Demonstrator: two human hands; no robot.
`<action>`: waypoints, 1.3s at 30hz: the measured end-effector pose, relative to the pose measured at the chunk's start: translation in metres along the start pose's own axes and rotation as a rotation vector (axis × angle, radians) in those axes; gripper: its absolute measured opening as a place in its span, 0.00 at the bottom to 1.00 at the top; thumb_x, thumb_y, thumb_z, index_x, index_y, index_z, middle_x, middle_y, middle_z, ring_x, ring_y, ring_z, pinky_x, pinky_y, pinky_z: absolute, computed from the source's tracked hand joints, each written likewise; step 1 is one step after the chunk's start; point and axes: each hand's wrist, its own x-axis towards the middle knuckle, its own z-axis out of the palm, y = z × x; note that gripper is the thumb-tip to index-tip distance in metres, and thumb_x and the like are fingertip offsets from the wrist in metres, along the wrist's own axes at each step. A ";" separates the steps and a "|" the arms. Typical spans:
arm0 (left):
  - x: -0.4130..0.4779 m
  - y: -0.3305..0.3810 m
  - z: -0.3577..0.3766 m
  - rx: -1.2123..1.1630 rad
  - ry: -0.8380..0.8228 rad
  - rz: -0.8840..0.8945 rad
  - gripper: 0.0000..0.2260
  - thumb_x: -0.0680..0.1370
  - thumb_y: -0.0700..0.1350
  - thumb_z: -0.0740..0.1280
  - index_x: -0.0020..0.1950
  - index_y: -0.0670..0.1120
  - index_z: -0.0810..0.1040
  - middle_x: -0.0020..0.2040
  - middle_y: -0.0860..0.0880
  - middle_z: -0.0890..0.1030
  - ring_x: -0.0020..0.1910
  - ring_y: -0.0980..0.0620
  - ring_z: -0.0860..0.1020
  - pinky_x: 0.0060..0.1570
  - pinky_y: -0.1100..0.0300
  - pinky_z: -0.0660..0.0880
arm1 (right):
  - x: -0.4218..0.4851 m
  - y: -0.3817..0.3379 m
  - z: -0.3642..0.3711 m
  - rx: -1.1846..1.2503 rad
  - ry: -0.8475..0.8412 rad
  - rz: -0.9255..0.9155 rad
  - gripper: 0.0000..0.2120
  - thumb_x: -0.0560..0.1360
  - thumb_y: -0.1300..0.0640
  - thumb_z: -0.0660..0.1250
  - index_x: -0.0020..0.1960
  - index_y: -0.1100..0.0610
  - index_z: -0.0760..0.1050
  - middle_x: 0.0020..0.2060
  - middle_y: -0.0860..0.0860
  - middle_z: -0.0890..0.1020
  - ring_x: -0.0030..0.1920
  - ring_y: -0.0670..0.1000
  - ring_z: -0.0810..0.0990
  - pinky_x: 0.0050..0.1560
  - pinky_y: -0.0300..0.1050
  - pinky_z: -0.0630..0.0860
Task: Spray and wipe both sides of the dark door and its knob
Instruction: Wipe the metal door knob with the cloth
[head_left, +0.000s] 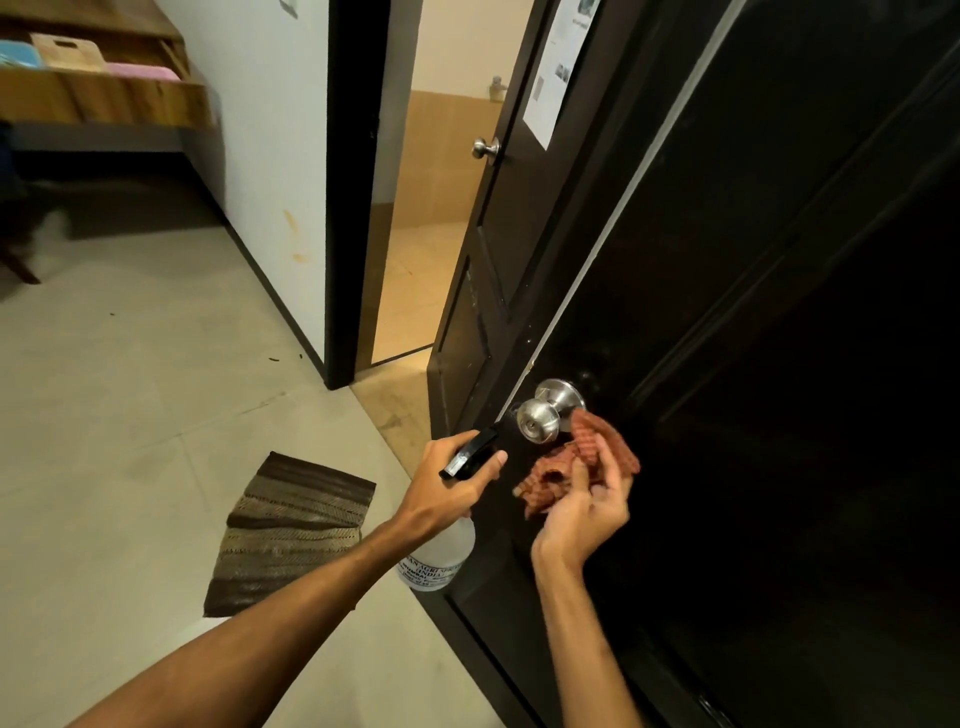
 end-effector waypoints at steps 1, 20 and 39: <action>0.002 0.002 -0.002 -0.005 0.004 0.009 0.03 0.81 0.44 0.72 0.49 0.52 0.81 0.41 0.47 0.85 0.33 0.61 0.82 0.31 0.67 0.76 | 0.006 -0.007 -0.001 -0.059 -0.061 -0.142 0.18 0.78 0.73 0.65 0.62 0.56 0.82 0.68 0.52 0.76 0.70 0.47 0.75 0.66 0.39 0.75; 0.000 0.000 0.005 0.016 0.019 -0.003 0.04 0.82 0.45 0.72 0.47 0.49 0.80 0.38 0.47 0.83 0.28 0.55 0.80 0.27 0.61 0.76 | 0.014 0.010 0.004 -0.520 -0.366 -0.442 0.19 0.83 0.70 0.59 0.70 0.58 0.76 0.68 0.52 0.72 0.64 0.33 0.72 0.60 0.24 0.69; 0.008 0.016 -0.010 0.086 -0.021 0.020 0.04 0.82 0.47 0.71 0.48 0.54 0.80 0.42 0.47 0.86 0.29 0.55 0.81 0.29 0.51 0.80 | 0.011 -0.007 0.008 -0.454 -0.064 -0.331 0.17 0.80 0.68 0.64 0.65 0.57 0.80 0.62 0.51 0.75 0.61 0.35 0.74 0.59 0.28 0.72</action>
